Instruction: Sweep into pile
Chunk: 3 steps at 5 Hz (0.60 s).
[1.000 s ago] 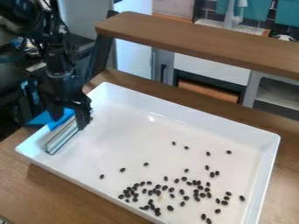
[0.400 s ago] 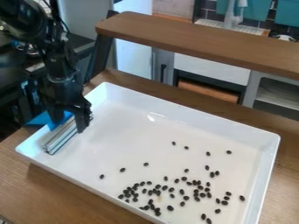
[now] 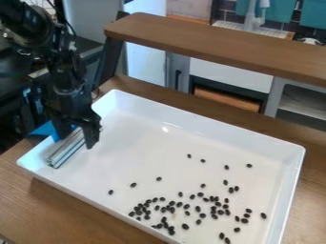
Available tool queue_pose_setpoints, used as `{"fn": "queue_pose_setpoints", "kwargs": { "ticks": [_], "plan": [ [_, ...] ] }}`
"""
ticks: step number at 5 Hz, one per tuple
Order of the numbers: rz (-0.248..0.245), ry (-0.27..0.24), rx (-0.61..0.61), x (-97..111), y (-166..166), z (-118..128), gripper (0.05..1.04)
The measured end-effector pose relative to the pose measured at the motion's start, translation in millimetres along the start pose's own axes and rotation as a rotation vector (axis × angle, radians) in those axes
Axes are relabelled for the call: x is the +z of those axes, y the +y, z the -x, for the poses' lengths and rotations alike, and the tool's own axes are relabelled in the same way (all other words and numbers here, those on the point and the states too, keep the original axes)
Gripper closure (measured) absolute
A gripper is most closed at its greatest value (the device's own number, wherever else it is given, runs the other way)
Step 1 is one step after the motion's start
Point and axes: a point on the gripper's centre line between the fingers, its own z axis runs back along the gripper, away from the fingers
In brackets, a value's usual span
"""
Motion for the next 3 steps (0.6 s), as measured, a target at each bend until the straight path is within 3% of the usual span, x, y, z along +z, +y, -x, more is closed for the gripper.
{"fn": "queue_pose_setpoints", "kwargs": {
  "ticks": [2, 3],
  "plan": [
    [0.034, 0.029, -0.022, -1.7, -6.4, 9.4, 0.727],
    [0.068, 0.061, -0.052, 5.8, -20.2, 25.1, 0.744]
  ]
}}
